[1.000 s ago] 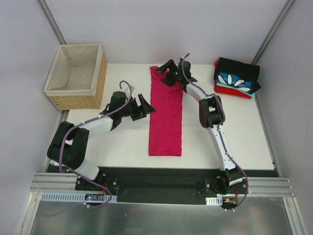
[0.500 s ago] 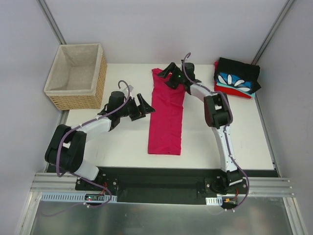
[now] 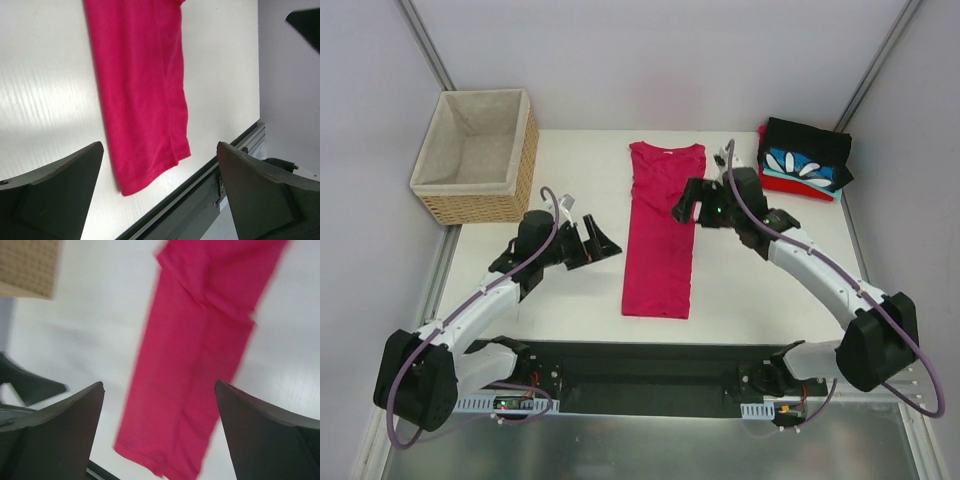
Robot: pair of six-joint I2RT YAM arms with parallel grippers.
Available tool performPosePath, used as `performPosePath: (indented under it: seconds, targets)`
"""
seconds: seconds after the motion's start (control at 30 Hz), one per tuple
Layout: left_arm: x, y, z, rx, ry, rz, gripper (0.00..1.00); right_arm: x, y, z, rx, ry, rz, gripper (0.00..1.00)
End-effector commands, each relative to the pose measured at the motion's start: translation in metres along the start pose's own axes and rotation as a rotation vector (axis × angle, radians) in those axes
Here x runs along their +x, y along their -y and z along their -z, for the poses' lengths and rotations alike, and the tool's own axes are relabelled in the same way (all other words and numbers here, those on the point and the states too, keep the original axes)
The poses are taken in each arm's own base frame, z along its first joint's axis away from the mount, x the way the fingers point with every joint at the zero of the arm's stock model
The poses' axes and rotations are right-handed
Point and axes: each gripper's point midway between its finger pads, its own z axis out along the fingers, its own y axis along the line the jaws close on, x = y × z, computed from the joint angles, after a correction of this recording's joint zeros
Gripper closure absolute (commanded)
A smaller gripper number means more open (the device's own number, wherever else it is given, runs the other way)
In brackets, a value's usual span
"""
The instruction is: Fold and stack the t-shirts
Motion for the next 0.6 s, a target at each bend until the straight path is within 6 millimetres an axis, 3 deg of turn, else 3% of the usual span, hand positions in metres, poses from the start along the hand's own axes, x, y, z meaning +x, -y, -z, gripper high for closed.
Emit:
performPosePath:
  seconds: [0.0,0.07,0.1,0.23,0.37,0.57]
  targets:
    - [0.048,-0.034,0.009,-0.085,-0.079,0.082,0.04,0.136,0.102,0.03,0.346,-0.294,-0.071,0.03]
    - [0.064,-0.054,0.01,-0.134,-0.078,0.094,0.05,0.157,0.104,0.041,0.338,-0.295,-0.102,0.03]
    - [0.069,-0.059,0.009,-0.139,-0.083,0.096,0.05,0.179,0.112,0.044,0.349,-0.319,-0.125,0.03]
    - [0.086,-0.066,0.002,-0.1,-0.102,0.125,0.06,0.217,0.114,0.055,0.34,-0.382,-0.132,0.01]
    - [0.107,-0.07,-0.004,-0.055,-0.133,0.148,0.07,0.236,0.111,0.064,0.349,-0.392,-0.133,0.01]
    - [0.123,-0.068,-0.014,-0.022,-0.168,0.127,0.07,0.255,0.113,0.076,0.364,-0.394,-0.169,0.03]
